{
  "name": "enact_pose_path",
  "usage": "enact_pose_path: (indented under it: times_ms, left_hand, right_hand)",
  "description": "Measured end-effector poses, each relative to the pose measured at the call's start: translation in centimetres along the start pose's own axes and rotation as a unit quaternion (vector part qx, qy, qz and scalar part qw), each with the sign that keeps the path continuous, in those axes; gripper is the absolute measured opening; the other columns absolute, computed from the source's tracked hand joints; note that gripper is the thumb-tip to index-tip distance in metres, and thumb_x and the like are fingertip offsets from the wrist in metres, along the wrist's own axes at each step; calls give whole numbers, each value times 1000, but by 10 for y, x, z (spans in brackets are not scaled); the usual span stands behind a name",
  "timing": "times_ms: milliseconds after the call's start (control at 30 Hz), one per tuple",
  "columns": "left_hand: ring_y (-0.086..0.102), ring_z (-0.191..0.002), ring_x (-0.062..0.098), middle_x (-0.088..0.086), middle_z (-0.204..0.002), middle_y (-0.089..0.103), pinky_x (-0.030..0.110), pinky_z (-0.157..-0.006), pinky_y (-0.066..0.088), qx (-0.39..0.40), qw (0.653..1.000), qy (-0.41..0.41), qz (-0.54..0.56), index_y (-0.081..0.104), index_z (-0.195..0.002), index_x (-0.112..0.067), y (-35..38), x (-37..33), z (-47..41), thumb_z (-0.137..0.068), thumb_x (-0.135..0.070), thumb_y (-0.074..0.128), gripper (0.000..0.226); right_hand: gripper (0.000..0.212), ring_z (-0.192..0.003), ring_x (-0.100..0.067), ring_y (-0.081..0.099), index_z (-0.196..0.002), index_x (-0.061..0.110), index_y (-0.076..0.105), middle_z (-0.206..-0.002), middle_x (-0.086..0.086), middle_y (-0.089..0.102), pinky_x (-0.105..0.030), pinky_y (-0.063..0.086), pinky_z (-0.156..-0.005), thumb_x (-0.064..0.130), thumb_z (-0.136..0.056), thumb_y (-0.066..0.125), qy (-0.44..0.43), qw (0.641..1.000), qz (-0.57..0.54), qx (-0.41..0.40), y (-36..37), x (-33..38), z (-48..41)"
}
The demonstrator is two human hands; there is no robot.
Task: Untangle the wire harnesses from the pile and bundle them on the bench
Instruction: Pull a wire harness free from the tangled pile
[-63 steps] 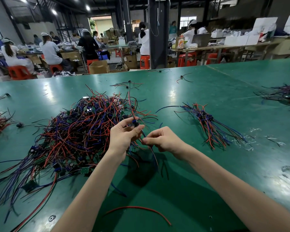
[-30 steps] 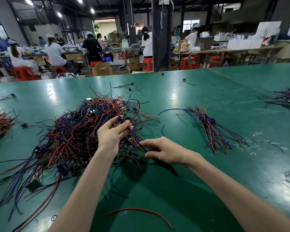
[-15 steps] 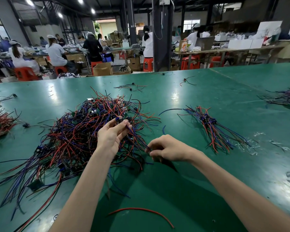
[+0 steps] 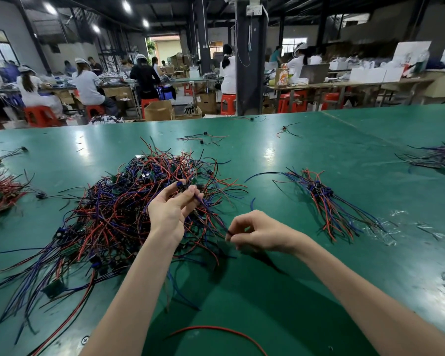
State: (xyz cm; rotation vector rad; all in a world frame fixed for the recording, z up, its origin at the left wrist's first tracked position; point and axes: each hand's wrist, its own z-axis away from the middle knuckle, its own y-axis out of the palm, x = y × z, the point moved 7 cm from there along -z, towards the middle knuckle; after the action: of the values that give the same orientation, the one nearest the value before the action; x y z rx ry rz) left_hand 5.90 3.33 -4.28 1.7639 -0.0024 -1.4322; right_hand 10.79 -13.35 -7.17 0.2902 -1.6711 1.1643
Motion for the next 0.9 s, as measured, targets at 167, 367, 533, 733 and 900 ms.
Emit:
enact_pose_path:
  times_ms: [167, 367, 533, 733, 900]
  left_hand:
    - [67, -55, 19, 14, -69, 66, 27, -61, 59, -28, 999, 9, -14, 58, -94, 2, -5, 3, 1, -78, 17, 62, 23]
    - [68, -55, 20, 17, -75, 65, 23, -56, 57, -49, 999, -12, 5, 58, -88, 1, -9, 1, -3, -81, 16, 61, 17]
    - [68, -54, 19, 12, -64, 68, 22, -55, 56, -51, 999, -11, 0, 58, -88, 2, -10, 1, -3, -81, 16, 61, 17]
    - [69, -58, 21, 14, -69, 68, 23, -57, 56, -47, 999, -9, -3, 58, -94, 3, -9, 0, -1, -80, 17, 61, 21]
    - [68, -56, 19, 12, -66, 68, 24, -57, 57, -35, 999, -4, -8, 58, -94, 2, -7, 0, 0, -81, 17, 61, 20]
  right_hand:
    - [4, -63, -4, 57, -87, 4, 66, -73, 9, 66, -19, 48, -62, 1, -84, 65, -79, 995, 25, 54, 12, 19, 5]
    - [15, -35, -2, 41, -102, 3, 64, -63, -4, 60, -14, 28, -30, 0, -91, 55, 40, 979, -185, 78, 20, 9, 7]
    - [17, -38, -1, 43, -107, 2, 62, -67, -5, 59, -13, 30, -33, 0, -92, 54, 38, 977, -184, 101, 22, 12, 9]
    - [17, -42, -5, 44, -107, 6, 64, -68, -2, 62, -17, 33, -39, 5, -91, 58, -4, 982, -145, 119, 15, 17, 12]
    - [17, -41, -4, 43, -106, 7, 64, -69, -3, 62, -14, 33, -36, 5, -91, 57, -4, 972, -181, 147, 13, 17, 13]
